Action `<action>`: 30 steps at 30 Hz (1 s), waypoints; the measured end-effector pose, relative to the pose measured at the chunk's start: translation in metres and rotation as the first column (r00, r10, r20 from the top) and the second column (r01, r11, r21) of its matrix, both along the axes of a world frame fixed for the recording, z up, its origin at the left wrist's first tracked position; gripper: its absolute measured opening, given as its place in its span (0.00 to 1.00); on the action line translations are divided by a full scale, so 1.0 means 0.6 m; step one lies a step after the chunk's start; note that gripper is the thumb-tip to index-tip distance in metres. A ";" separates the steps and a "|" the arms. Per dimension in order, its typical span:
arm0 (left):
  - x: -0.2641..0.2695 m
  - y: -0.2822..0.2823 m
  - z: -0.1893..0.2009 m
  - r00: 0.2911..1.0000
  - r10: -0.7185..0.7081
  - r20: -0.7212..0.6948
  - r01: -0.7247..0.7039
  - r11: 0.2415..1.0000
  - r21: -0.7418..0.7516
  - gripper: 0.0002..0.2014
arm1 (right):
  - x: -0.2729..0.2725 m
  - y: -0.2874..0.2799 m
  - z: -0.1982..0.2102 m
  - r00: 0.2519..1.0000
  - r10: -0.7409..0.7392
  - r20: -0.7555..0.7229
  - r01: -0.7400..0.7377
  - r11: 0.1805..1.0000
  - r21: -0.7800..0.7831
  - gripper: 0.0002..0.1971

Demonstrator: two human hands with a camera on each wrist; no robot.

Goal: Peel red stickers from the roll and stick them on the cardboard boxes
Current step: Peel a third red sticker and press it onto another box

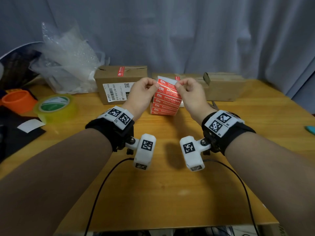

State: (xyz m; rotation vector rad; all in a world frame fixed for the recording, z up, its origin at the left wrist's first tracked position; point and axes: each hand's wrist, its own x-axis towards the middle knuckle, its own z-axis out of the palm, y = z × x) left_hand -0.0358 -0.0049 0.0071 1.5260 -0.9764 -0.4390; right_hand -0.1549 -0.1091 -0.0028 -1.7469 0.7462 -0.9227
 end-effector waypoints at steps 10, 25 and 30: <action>0.003 -0.003 -0.006 0.998 -0.026 0.064 0.026 1.000 -0.006 0.06 | -0.002 0.016 0.016 0.976 -0.143 -0.166 -0.002 0.750 -0.661 0.11; 0.006 -0.016 -0.017 0.992 -0.043 0.117 0.039 0.998 0.040 0.04 | 0.013 0.007 -0.003 0.972 -0.163 -0.170 -0.003 0.715 -0.700 0.12; 0.004 -0.020 -0.017 0.982 -0.001 0.188 -0.014 0.997 0.077 0.05 | 0.015 0.006 -0.006 0.972 -0.165 -0.166 0.008 0.730 -0.683 0.12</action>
